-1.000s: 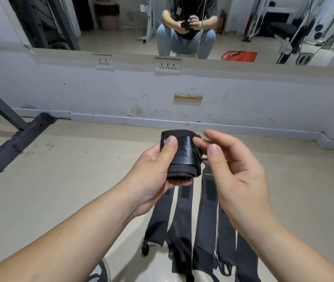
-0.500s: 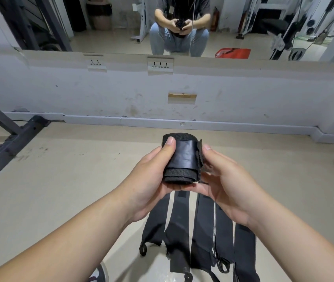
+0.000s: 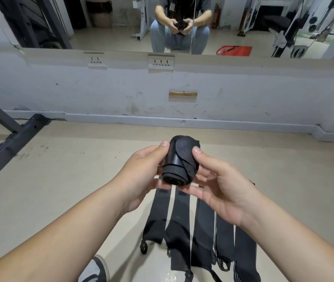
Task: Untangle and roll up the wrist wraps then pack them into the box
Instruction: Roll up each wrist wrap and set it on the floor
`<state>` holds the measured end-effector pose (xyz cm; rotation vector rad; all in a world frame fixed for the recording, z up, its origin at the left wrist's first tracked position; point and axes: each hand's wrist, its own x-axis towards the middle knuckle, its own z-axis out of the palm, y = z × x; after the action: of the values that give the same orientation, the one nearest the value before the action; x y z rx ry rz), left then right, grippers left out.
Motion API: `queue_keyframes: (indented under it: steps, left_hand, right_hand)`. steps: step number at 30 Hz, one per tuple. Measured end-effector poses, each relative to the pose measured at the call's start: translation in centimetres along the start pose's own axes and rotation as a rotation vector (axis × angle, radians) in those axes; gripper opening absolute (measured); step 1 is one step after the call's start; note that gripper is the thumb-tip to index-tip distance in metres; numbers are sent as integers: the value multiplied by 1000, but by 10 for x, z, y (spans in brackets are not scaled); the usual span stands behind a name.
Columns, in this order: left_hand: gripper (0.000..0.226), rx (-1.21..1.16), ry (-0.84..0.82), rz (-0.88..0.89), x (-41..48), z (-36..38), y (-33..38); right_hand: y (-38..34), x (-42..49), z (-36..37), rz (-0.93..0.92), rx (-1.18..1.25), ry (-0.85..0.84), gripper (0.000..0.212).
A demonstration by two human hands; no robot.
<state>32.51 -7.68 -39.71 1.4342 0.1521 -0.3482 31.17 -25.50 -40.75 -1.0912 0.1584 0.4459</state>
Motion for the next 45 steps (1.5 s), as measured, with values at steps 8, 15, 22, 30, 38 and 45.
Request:
queue_keyframes:
  steps: [8, 15, 22, 30, 38, 45]
  left_hand:
    - [35, 283, 274, 151, 11, -6, -11]
    - [28, 376, 146, 56, 9, -1, -23]
    - [25, 270, 214, 85, 10, 0, -16]
    - [50, 411, 85, -50, 20, -21, -17]
    - [49, 785, -7, -309, 70, -116, -56]
    - [59, 943, 44, -447, 116, -189, -211]
  right_hand:
    - [7, 5, 0, 48, -60, 112, 34]
    - [17, 17, 2, 77, -96, 200, 28]
    - [19, 28, 4, 75, -188, 267, 50]
    - [25, 40, 13, 97, -112, 256, 30]
    - [75, 104, 9, 246, -618, 273, 12]
    - [159, 198, -18, 424, -785, 303, 15]
